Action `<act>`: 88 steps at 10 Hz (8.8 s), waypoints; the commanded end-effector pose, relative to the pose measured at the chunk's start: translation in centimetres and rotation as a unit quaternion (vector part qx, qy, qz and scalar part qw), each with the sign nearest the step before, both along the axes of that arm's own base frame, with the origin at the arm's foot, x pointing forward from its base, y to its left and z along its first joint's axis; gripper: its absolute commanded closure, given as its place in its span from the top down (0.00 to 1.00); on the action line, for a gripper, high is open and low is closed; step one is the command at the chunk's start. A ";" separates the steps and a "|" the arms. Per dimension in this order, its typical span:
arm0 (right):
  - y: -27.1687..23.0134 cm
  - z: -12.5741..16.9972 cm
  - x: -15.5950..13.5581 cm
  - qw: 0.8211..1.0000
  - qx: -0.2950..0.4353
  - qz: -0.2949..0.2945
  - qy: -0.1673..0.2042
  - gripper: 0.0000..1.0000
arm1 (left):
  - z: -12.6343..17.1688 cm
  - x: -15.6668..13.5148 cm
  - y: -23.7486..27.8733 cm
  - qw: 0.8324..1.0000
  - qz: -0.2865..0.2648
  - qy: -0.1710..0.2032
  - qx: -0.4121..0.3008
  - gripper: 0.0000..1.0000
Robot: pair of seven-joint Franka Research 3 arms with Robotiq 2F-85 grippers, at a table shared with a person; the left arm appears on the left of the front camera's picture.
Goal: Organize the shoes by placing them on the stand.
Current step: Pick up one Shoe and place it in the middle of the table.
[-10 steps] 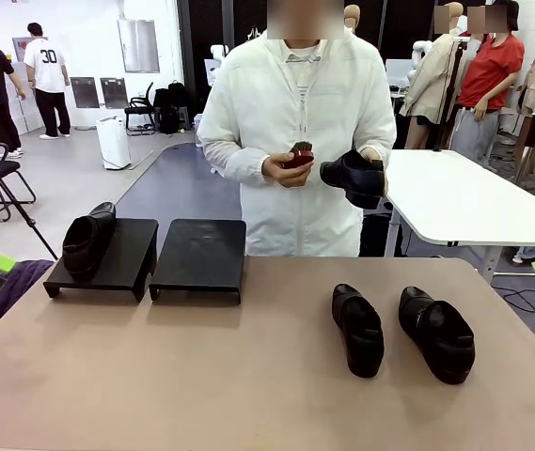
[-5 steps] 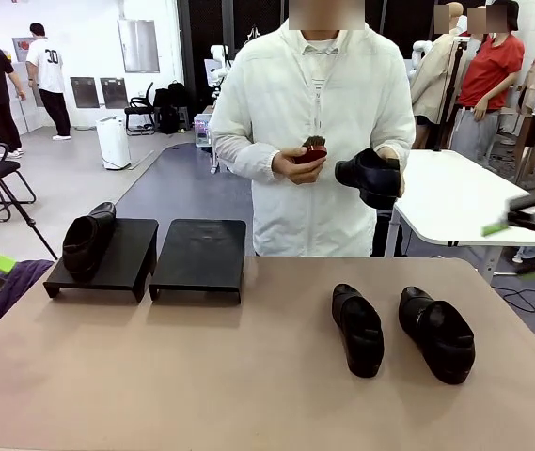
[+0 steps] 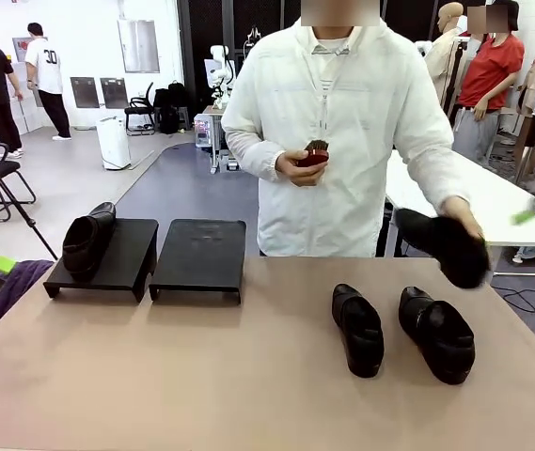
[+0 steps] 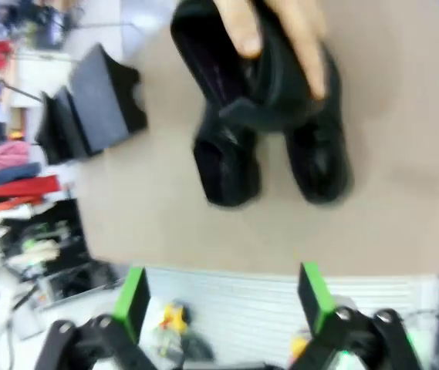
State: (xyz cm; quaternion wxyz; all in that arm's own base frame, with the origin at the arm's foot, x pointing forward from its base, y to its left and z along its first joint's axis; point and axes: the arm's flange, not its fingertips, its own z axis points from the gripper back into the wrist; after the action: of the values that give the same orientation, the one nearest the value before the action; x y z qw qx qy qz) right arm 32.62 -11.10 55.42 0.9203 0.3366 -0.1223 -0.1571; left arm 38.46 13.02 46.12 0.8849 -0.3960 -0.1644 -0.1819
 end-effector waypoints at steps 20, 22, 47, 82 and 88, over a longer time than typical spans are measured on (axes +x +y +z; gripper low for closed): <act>28.4 -4.2 6.6 0.958 -0.230 0.162 0.050 1.00 | 0.1 -0.3 0.0 1.000 -0.002 0.002 0.001 1.00; 32.7 -6.8 7.3 0.946 -0.267 0.178 0.043 1.00 | 0.1 -0.3 0.0 1.000 -0.002 0.002 0.001 1.00; 34.8 -19.5 18.4 0.922 -0.302 0.149 0.193 0.00 | 0.1 -0.3 0.0 1.000 -0.002 0.002 0.001 1.00; 50.8 -16.6 8.0 0.940 -0.272 0.185 0.090 0.36 | 0.1 -0.3 0.0 1.000 -0.002 0.002 0.001 1.00; 41.6 -7.5 3.5 0.931 -0.251 0.262 0.035 1.00 | 0.1 -0.3 0.0 1.000 -0.002 0.002 0.001 1.00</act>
State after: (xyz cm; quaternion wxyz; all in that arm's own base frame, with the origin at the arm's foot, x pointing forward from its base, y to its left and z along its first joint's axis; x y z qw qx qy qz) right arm 38.06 35.67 45.93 0.9908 0.0994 -0.0358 0.0848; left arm 38.44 12.98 46.11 0.8850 -0.3958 -0.1641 -0.1821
